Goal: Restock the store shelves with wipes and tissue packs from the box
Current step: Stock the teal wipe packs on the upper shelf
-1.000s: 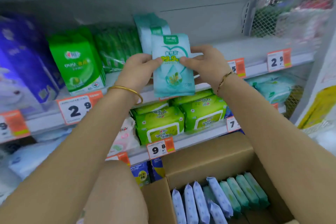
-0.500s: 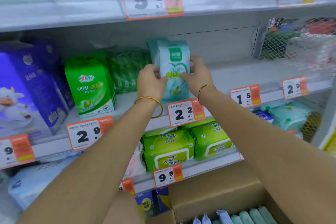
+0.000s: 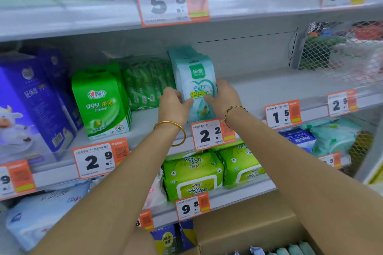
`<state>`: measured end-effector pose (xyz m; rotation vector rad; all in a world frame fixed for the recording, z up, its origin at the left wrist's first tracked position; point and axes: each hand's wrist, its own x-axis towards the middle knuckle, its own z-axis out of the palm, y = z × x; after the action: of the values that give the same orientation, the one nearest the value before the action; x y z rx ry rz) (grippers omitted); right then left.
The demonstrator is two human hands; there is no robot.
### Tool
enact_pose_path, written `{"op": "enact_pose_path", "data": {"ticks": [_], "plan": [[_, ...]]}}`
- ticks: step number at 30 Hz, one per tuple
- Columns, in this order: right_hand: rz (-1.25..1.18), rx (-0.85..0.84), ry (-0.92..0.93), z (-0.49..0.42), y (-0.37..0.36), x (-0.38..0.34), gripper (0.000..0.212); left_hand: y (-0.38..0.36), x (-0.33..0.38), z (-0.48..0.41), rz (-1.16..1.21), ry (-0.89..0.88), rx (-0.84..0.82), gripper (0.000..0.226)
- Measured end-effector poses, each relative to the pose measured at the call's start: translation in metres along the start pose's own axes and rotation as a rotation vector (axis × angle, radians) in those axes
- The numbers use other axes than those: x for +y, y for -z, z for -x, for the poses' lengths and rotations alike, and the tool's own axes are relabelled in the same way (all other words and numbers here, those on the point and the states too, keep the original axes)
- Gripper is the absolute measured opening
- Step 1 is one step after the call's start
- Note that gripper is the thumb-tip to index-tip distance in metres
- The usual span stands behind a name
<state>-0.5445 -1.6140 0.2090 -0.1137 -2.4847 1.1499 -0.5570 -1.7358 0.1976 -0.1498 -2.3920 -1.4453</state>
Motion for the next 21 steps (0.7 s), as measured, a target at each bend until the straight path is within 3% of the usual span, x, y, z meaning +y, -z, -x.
{"op": "enact_pose_path", "data": {"ticks": [5, 8, 12, 16, 21], "plan": [[0.041, -0.029, -0.012, 0.001, 0.001, -0.001, 0.032, 0.000, 0.000, -0.001, -0.038, 0.025, -0.007, 0.031], [0.008, -0.013, -0.024, 0.008, 0.010, 0.000, 0.040, 0.003, 0.002, 0.010, -0.095, -0.049, 0.126, 0.041], [-0.097, 0.124, 0.053, 0.040, 0.037, 0.013, 0.044, 0.004, 0.008, 0.059, 0.129, -0.228, 0.187, 0.032], [-0.241, 0.191, 0.082, 0.102, 0.056, 0.055, 0.035, -0.017, -0.008, 0.125, 0.231, -0.201, -0.041, 0.027], [-0.168, 0.030, -0.072, 0.153, 0.059, 0.132, 0.029, -0.074, -0.044, 0.176, 0.145, -0.070, -0.383, 0.023]]}}
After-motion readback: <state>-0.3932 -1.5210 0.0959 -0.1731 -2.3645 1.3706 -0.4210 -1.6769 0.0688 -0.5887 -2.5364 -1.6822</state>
